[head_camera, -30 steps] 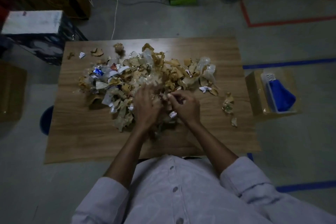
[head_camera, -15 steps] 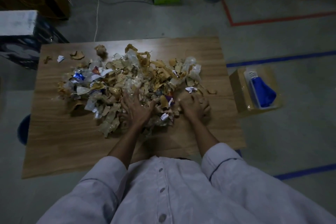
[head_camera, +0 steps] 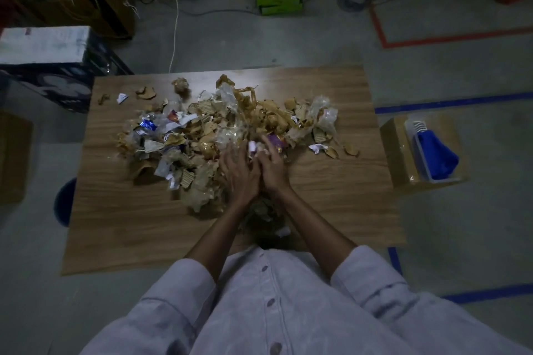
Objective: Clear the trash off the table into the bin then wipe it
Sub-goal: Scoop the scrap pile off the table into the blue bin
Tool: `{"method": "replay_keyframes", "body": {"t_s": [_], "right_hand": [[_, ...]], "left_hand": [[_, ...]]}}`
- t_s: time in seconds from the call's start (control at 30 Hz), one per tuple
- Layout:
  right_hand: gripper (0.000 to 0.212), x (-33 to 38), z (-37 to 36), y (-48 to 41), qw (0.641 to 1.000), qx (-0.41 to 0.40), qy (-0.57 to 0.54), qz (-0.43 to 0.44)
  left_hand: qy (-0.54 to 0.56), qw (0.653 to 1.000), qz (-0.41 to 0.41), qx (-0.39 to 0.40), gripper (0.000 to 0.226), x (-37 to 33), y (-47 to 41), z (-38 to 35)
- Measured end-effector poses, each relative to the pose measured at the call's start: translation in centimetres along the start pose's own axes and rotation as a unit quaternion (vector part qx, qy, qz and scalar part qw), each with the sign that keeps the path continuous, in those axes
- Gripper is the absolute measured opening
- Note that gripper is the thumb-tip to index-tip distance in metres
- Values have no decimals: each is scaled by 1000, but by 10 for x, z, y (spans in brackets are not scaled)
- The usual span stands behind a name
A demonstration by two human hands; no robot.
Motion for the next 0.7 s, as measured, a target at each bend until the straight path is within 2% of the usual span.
{"method": "replay_keyframes", "body": {"t_s": [0.07,0.13,0.2,0.27,0.33,0.43,0.5,0.6,0.7], "right_hand": [[47,9,-6,9,995,43,59,61],[45,12,3,14,977,28,174,117],[40,14,31,9,964,-58,230,121],[39,9,71,2,966,-152,196,73],[38,-5,112,-5,958,-233,162,47],[41,-25,162,-22,933,-309,183,5],[54,-30,185,-47,927,-303,215,-57],[85,-34,198,-88,931,-246,255,-92],[85,-39,194,-118,943,-202,238,-117]], "left_hand": [[3,1000,-12,-10,61,-5,6,5],[2,998,12,-60,58,-10,12,17],[-20,993,3,-116,52,-22,15,27],[-52,988,-77,-123,48,-43,16,25],[-80,982,-160,-64,53,-61,11,4],[-157,967,-199,5,69,-84,-15,-35],[-203,964,-170,24,78,-96,-49,-56],[-225,964,-104,100,89,-90,-90,-86],[-210,958,-81,178,90,-69,-107,-114]]}}
Point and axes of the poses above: each hand's wrist, its own y-axis away from the middle knuckle, its own z-axis out of the back of the hand, x = y × z, the point moved 5 cm from there along -y, towards the middle knuckle, and after that the axes turned 11 degrees about y, right-handed, at the moved point
